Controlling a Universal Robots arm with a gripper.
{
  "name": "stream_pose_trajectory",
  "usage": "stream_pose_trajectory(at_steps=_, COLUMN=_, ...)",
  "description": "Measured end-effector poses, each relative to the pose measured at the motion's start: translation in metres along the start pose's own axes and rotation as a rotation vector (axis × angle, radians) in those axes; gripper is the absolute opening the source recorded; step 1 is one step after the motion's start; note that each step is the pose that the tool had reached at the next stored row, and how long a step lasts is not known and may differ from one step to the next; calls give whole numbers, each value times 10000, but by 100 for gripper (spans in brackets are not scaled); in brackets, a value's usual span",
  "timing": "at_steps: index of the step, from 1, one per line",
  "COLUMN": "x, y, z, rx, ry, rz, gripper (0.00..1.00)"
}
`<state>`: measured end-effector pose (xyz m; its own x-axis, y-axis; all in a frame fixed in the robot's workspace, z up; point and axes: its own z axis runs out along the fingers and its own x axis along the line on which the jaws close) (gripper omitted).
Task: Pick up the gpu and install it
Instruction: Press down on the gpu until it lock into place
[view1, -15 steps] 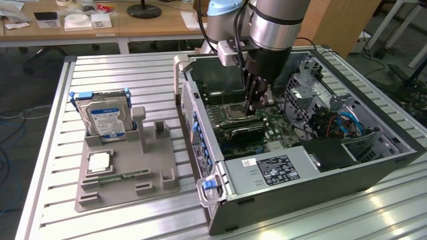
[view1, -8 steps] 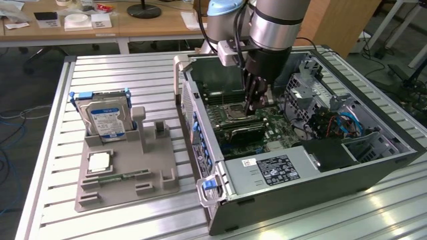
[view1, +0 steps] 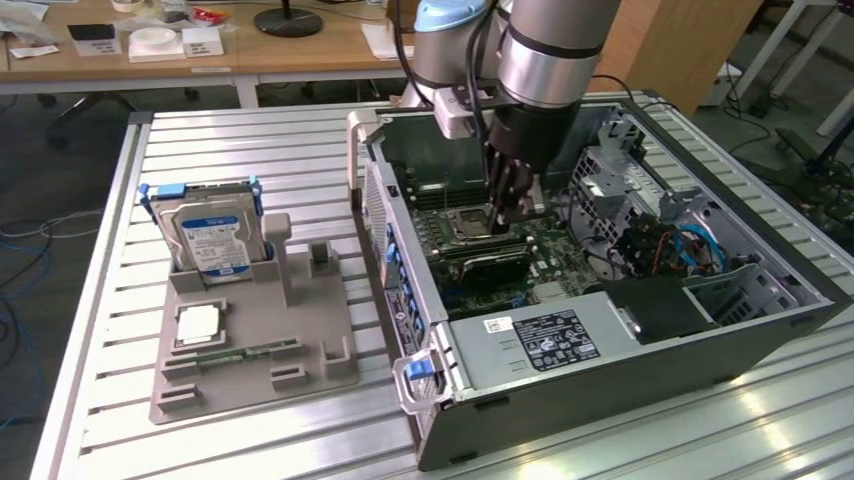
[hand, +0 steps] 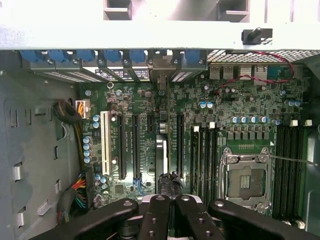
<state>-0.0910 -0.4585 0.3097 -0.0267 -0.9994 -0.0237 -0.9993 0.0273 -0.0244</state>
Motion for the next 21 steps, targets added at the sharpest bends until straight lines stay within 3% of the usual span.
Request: stream_pose_trajectory(at_steps=21, x=1, y=1, z=57, rx=1, ry=8, rz=-1, gripper=11)
